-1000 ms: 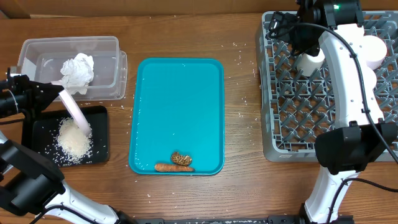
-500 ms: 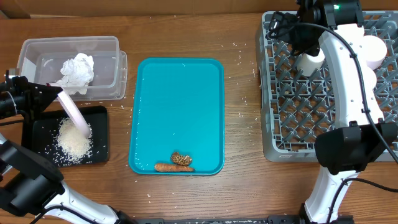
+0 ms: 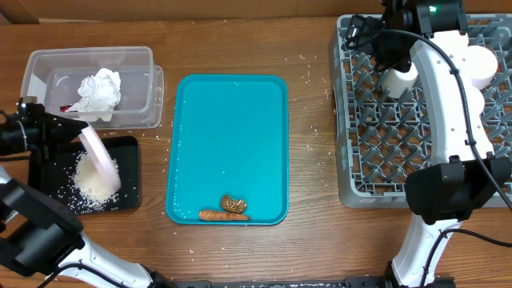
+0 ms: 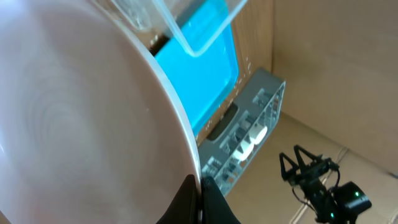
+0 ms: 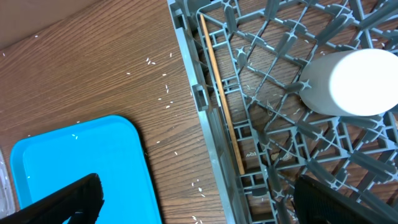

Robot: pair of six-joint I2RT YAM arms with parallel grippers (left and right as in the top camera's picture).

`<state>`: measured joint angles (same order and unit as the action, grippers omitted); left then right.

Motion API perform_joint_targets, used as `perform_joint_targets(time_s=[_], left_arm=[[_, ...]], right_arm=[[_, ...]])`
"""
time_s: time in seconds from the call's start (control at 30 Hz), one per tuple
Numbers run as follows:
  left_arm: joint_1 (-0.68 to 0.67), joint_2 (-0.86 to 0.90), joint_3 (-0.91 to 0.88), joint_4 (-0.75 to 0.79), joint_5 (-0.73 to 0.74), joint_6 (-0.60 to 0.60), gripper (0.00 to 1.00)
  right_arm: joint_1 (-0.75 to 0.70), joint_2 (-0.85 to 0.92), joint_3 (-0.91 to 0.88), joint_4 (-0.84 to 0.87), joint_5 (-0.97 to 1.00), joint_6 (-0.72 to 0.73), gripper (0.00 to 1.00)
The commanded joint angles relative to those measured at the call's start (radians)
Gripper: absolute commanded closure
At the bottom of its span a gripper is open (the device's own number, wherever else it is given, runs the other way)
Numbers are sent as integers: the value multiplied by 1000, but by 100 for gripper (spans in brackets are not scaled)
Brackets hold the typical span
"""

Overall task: Sort waste into correct bins and load items into the dishwasher
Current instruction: 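Tilt the plate over the black tray to pour out the rice, then carry the emptied plate right and set it back on the teal tray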

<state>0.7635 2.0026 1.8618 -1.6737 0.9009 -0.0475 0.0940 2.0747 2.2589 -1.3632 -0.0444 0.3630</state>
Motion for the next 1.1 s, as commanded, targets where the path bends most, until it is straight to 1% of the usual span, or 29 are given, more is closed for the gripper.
perform_joint_targets(time_s=[0.0,0.1,0.23,0.4,0.5,0.6,0.63,0.67,0.73,0.8,0.87,0.93,1.0,1.07], left_arm=[[-51,-37,19,-16,16,29,96],[-127,-52,19,-16,16,28,96],[-294,-92,19,9,16,19,96],[-491,-122,19,94,-3,-62,96],[-605,-124,19,145,-83,-156,96],[-744,-124,19,247,-256,-267,96],[-831,-124,19,322,-424,-351,96],[-877,-123,19,363,-533,-388,96],[-964,-121,19,425,-730,-442,96],[-1046,-114,19,473,-864,-463,96],[-1121,-99,19,514,-933,-466,96],[-1183,-76,19,545,-959,-465,96],[-1255,-28,19,581,-965,-465,96],[-1286,11,19,598,-965,-465,96]], right_arm=[[4,-15,20,3,10,1,0],[4,-15,20,3,10,1,0],[4,-15,20,3,10,1,0],[4,-15,20,3,10,1,0],[4,-15,20,3,10,1,0],[4,-15,20,3,10,1,0],[4,-15,20,3,10,1,0],[4,-15,20,3,10,1,0],[4,-15,20,3,10,1,0],[4,-15,20,3,10,1,0],[4,-15,20,3,10,1,0],[4,-15,20,3,10,1,0],[4,-15,20,3,10,1,0],[4,-15,20,3,10,1,0]])
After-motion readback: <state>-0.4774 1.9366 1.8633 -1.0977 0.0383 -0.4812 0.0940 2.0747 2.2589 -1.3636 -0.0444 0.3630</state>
